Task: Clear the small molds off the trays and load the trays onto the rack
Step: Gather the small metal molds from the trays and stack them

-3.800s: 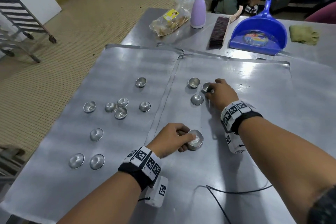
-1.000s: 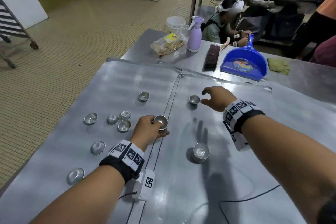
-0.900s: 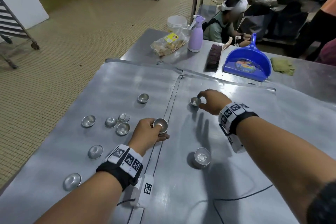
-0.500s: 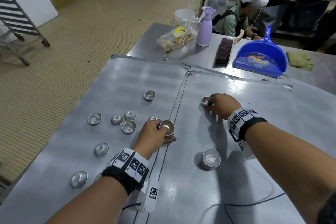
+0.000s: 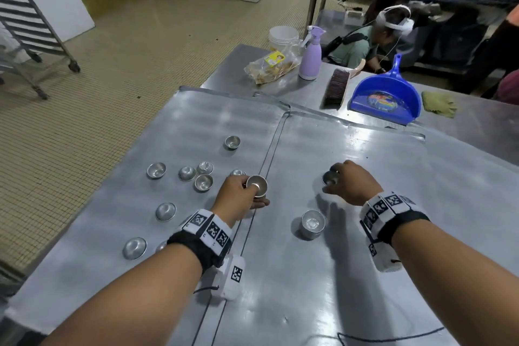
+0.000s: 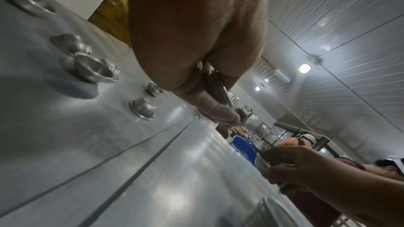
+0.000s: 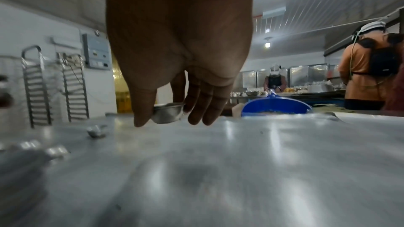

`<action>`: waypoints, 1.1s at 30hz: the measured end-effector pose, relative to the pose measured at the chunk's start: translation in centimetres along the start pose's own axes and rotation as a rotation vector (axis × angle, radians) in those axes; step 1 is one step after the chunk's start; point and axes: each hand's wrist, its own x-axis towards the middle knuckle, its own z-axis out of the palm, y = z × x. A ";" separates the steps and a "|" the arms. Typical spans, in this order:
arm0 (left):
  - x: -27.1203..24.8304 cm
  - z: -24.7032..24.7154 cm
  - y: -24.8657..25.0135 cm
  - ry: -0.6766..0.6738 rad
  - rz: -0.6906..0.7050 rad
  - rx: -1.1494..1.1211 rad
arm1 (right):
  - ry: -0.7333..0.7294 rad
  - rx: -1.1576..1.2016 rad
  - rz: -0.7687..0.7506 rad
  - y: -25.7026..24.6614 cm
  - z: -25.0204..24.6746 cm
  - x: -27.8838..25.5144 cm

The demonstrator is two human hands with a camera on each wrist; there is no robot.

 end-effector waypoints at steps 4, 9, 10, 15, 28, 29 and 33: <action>-1.9 0.8 2.6 0.000 0.082 -0.014 | 0.207 0.211 -0.082 -2.5 -3.2 -4.3; -4.6 2.1 5.6 -0.003 0.171 -0.071 | 0.360 0.365 -0.281 -7.0 -6.7 -10.0; -5.2 2.4 6.1 -0.008 0.176 -0.101 | 0.372 0.377 -0.318 -7.7 -7.0 -10.9; -8.1 3.5 8.0 0.003 0.147 -0.328 | 0.395 0.400 -0.430 -9.5 -7.3 -12.9; -13.5 -3.8 3.5 0.282 0.092 -0.568 | 0.184 0.380 -0.580 -15.0 -3.9 -13.6; -13.6 -5.2 2.8 0.326 0.099 -0.527 | 0.176 0.367 -0.575 -15.7 -3.5 -13.3; -13.8 -11.3 -0.4 0.461 0.075 -0.397 | 0.089 0.322 -0.550 -19.2 -0.5 -12.3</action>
